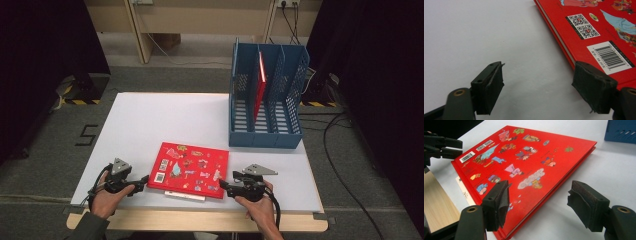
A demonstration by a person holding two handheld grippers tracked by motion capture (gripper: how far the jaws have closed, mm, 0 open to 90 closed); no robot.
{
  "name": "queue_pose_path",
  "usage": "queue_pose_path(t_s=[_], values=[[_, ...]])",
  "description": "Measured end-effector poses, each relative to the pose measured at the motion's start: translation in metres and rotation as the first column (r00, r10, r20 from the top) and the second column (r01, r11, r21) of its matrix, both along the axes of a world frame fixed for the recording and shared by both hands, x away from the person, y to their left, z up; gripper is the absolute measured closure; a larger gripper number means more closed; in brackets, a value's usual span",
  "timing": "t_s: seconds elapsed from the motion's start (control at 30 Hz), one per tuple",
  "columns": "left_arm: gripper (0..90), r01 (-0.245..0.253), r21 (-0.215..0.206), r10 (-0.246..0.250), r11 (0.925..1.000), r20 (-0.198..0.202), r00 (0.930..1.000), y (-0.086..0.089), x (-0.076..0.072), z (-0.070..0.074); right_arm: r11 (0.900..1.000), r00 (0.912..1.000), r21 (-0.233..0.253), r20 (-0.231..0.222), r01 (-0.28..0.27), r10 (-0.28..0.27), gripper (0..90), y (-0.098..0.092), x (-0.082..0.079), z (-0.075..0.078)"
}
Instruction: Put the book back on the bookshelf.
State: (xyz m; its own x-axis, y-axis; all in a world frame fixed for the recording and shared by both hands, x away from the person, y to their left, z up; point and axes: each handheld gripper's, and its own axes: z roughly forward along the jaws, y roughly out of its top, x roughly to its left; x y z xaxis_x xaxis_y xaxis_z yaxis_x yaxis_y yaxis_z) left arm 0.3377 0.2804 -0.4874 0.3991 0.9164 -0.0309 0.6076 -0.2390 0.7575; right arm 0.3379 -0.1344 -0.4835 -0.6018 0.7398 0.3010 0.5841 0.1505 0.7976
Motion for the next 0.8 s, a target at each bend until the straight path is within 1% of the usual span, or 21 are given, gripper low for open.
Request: queue_pose_path(t_s=[0.1,0.17,0.23,0.27,0.37,0.47,0.57,0.63,0.7,0.77,0.8], values=[[28.6,0.003,0.002,-0.003,1.0,-0.004,1.0,-0.002,-0.002,0.001,1.0,0.9998,-0.001,-0.018,-0.01,0.01,32.6,0.001,-0.001,-0.002],[32.9,0.007,0.02,-0.007,0.9998,0.002,1.0,-0.004,-0.003,0.002,1.0,0.9998,-0.011,-0.019,-0.01,0.01,32.6,0.001,-0.001,-0.003],[33.4,0.01,0.041,-0.01,0.9991,0.012,0.9999,-0.006,-0.004,0.003,1.0,0.9996,-0.008,-0.029,-0.004,0.004,32.5,0.001,0.0,-0.004],[33.4,0.018,0.035,-0.018,0.9992,0.007,0.9998,-0.008,-0.005,0.003,1.0,0.9994,-0.004,-0.035,-0.005,0.005,32.5,0.0,0.0,-0.005],[29.1,0.057,0.028,-0.057,0.998,0.0,0.9984,-0.014,-0.008,0.003,1.0,0.9984,0.014,-0.056,0.0,0.001,32.5,-0.001,0.001,-0.006],[23.0,0.082,0.042,-0.082,0.9958,0.001,0.9966,-0.022,-0.01,0.003,1.0,0.9982,0.018,-0.06,0.006,-0.005,32.5,-0.002,0.002,-0.007],[23.0,0.087,0.049,-0.087,0.995,0.005,0.9962,-0.024,-0.011,0.004,1.0,0.9977,0.017,-0.067,0.012,-0.011,32.6,-0.004,0.004,-0.008],[22.9,0.084,0.045,-0.084,0.9955,0.002,0.9964,-0.024,-0.011,0.003,0.999,0.9959,0.026,-0.088,0.024,-0.021,32.6,-0.005,0.006,-0.01],[23.3,0.086,0.045,-0.086,0.9953,0.002,0.9963,-0.024,-0.011,0.004,0.999,0.9935,0.044,-0.113,0.022,-0.016,32.6,-0.004,0.007,-0.013],[23.4,0.087,0.044,-0.087,0.9952,0.001,0.9962,-0.024,-0.011,0.003,0.999,0.9924,0.041,-0.122,0.022,-0.017,32.1,-0.002,0.007,-0.015],[23.2,0.086,0.043,-0.087,0.9953,0.0,0.9962,-0.024,-0.011,0.003,0.999,0.9919,0.048,-0.126,0.022,-0.016,30.8,-0.001,0.008,-0.016]])
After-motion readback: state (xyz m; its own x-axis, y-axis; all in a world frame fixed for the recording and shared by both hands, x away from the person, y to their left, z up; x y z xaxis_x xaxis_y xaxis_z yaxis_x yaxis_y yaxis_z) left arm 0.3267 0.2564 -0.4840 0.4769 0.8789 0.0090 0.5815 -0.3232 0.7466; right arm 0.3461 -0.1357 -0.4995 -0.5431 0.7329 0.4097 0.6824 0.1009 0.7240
